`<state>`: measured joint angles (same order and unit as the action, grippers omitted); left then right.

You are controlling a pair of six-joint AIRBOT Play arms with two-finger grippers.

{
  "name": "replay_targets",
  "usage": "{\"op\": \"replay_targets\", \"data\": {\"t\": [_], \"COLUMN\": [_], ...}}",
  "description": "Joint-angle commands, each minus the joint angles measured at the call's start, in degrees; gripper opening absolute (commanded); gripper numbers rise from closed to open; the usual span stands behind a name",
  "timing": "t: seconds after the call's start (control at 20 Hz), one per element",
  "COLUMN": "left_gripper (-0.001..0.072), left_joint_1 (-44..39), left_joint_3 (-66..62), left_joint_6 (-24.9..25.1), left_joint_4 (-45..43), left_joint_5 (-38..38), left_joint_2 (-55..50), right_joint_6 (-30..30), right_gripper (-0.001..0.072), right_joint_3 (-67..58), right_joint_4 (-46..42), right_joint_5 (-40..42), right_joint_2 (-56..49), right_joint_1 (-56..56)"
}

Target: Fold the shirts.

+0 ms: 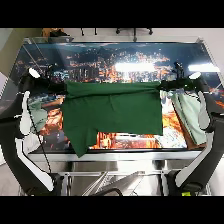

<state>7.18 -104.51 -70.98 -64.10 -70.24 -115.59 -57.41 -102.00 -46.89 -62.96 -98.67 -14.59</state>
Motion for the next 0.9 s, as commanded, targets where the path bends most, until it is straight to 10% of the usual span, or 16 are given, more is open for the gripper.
{"op": "replay_targets", "data": {"t": [0.0, 0.1, 0.15, 0.2, 0.25, 0.55, 0.85], "left_gripper": [0.0014, 0.0016, 0.0145, 0.0541, 0.0703, 0.0703, 0.0703], "left_joint_1": [-0.8, -1.2, -1.3, -1.3, -1.3, 1.1, 7.4], "left_joint_3": [0.6, 0.3, -0.3, -1.4, -3.2, -10.9, 31.5], "left_joint_6": [0.0, -0.1, -0.1, -0.3, -1.9, -8.0, -3.7], "left_joint_4": [-0.4, -0.2, -0.3, -0.2, -0.3, 0.3, 7.2], "left_joint_5": [1.2, 0.3, -1.2, -2.9, -4.9, -21.6, -18.5], "left_joint_2": [0.0, 0.0, 0.0, 0.0, 0.0, 2.4, 24.1], "right_joint_6": [0.0, -0.5, -1.0, -1.0, -1.2, -6.9, -7.3], "right_gripper": [0.0023, 0.0292, 0.0325, 0.0326, 0.0326, 0.0323, 0.0324], "right_joint_3": [0.0, -0.1, -0.1, -0.1, -0.1, 1.7, 33.1], "right_joint_4": [-0.5, -0.5, -0.5, -0.5, -0.5, -4.2, -5.7], "right_joint_5": [-0.1, -0.3, -0.8, -1.5, -2.1, -16.1, -17.0], "right_joint_2": [0.0, 0.2, 0.6, 1.4, 2.6, 12.6, 28.0], "right_joint_1": [0.4, 1.1, 1.1, 1.1, 0.9, -3.9, -9.5]}}
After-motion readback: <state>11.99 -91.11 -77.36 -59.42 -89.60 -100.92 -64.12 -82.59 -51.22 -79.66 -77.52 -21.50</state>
